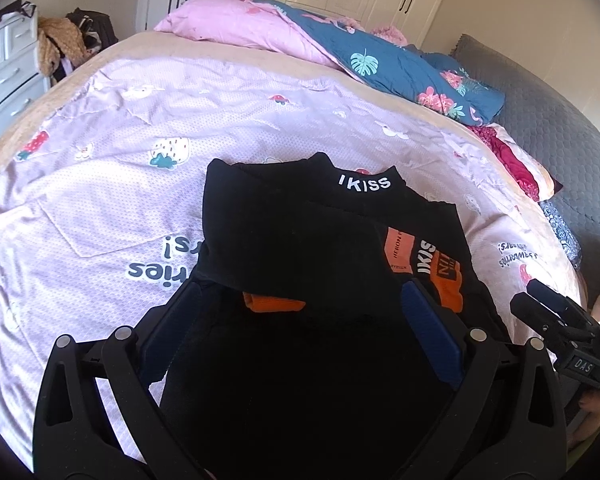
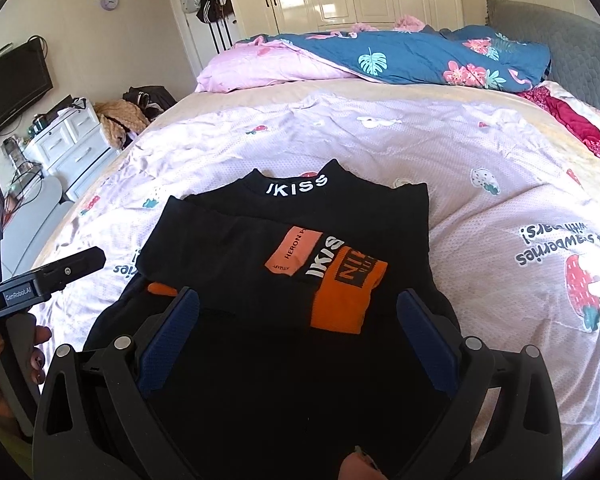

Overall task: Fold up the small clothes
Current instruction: 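Open both grippers and lift them off the folded shirt, then move both grippers to the hem of the black shirt, then grasp the hem with both grippers and lift it toward the collar, then lay the hem over the shirt body near the IKISS collar with both grippers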

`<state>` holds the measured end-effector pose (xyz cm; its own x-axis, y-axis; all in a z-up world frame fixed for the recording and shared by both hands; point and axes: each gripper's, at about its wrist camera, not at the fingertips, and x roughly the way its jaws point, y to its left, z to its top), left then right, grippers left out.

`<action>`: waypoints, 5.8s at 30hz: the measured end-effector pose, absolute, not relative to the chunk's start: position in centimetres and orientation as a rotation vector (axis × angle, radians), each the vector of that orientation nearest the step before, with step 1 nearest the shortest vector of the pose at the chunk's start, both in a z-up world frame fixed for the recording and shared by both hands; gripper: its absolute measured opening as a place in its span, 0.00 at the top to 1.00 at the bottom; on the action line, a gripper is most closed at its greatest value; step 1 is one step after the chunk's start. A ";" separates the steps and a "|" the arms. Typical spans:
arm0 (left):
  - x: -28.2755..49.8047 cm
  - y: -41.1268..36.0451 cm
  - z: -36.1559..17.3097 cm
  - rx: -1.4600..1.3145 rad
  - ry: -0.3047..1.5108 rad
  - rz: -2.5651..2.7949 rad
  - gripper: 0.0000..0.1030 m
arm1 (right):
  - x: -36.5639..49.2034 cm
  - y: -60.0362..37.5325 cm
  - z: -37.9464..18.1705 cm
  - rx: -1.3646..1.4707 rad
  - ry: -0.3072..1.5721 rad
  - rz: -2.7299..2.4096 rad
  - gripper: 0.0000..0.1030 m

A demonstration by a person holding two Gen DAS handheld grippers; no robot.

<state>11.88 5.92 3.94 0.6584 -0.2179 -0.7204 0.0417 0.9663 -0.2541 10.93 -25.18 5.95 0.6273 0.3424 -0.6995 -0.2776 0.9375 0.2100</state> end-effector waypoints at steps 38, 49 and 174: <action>3.6 8.1 3.2 -0.130 0.862 -0.077 0.09 | 3.0 -26.8 5.2 -0.008 0.867 0.368 0.04; 2.2 9.6 1.1 -0.133 0.922 -0.052 0.09 | 2.1 -27.7 3.8 -0.019 0.904 0.360 0.04; 15.2 12.9 4.4 -0.383 0.783 -0.077 0.98 | 17.2 -36.3 6.5 0.150 0.734 0.177 0.91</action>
